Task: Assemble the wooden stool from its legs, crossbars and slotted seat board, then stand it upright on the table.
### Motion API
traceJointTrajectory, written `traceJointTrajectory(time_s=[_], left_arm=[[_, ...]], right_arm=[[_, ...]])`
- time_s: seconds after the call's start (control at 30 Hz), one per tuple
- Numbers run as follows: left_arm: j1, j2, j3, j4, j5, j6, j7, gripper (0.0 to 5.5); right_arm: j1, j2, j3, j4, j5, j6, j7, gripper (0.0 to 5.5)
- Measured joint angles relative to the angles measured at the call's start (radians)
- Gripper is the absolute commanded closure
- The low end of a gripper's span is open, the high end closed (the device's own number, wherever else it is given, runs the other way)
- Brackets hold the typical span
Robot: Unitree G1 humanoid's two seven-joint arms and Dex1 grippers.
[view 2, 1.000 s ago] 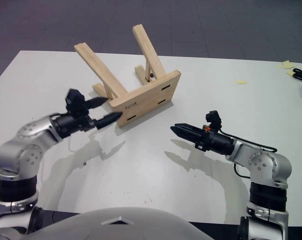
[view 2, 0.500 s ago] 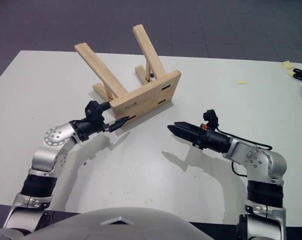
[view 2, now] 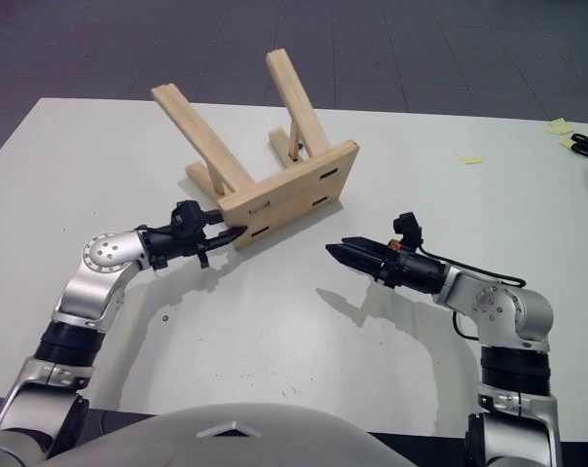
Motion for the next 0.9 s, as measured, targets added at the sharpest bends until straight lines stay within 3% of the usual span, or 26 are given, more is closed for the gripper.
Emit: traceJointTrajectory(time_s=[0.2,0.43,0.6,0.9], left_arm=[[0.018,0.044,-0.01,-0.137,-0.159,0.192,-0.138,4.13],[-0.034,0.089,0.05,-0.133,-0.295,0.344,-0.237,4.13],[-0.025,0.094,0.023,-0.011,-0.125,0.118,-0.206,4.13],[0.037,0.104,-0.013,-0.065,-0.03,-0.061,-0.187,4.15]], right_arm=[[-0.018,-0.024,0.014,0.041,-0.024,-0.022,0.028,0.1],[-0.009,-0.175,0.059,0.128,-0.088,-0.053,0.194,0.1],[0.049,-0.335,0.173,0.176,-0.235,-0.185,0.386,0.1],[-0.128,-0.307,0.198,0.415,-0.339,-0.31,0.411,0.1]])
